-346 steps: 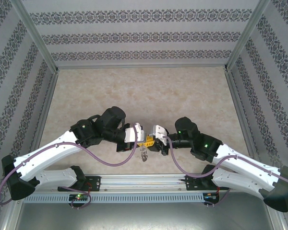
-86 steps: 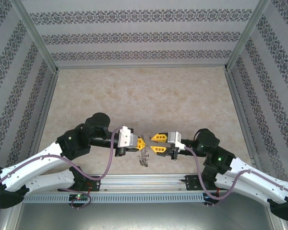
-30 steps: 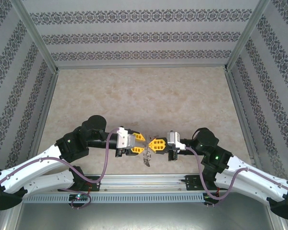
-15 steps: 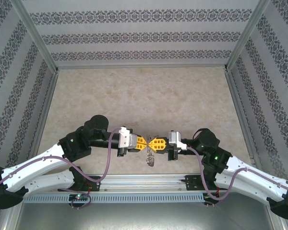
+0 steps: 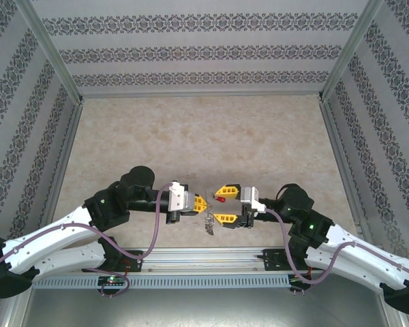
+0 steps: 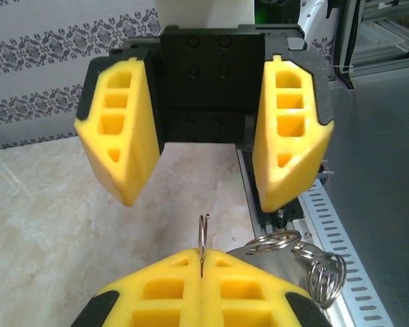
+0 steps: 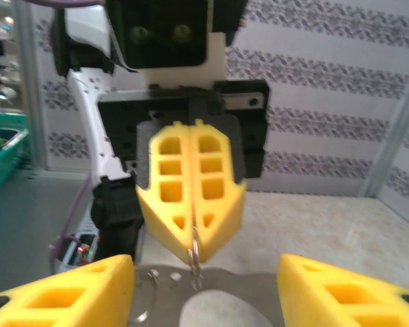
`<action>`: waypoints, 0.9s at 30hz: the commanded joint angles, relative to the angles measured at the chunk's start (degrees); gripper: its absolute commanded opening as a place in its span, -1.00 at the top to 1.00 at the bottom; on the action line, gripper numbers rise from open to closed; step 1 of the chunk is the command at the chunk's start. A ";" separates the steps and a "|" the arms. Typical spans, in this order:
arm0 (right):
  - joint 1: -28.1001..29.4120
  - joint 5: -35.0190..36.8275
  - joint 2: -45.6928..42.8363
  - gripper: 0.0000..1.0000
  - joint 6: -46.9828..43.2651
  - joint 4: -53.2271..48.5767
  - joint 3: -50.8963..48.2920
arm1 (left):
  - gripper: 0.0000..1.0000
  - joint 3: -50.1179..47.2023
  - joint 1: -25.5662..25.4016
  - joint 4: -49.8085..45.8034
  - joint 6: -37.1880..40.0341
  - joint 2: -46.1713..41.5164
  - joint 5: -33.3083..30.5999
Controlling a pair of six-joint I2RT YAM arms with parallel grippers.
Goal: Put the keys on the keyring
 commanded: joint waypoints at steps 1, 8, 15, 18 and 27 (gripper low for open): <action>0.27 8.70 -2.79 -0.18 -0.43 -9.87 3.40 | 1.00 -0.96 -0.19 0.86 0.05 -1.90 -1.07; -4.61 16.19 -0.73 -0.18 4.48 -20.88 7.86 | 1.00 -6.89 -0.01 6.61 -3.69 -4.46 -3.72; -17.91 10.19 13.87 -0.06 13.93 -29.23 11.40 | 1.00 -11.52 -0.01 8.66 -7.24 -9.15 -7.50; -20.21 8.66 19.78 -0.01 15.77 -30.01 11.47 | 1.00 -12.96 -0.02 7.22 -8.65 -10.95 -12.86; -18.51 10.78 35.46 0.09 14.24 -29.67 14.00 | 1.00 -15.08 -0.01 8.02 -10.06 -12.85 -13.62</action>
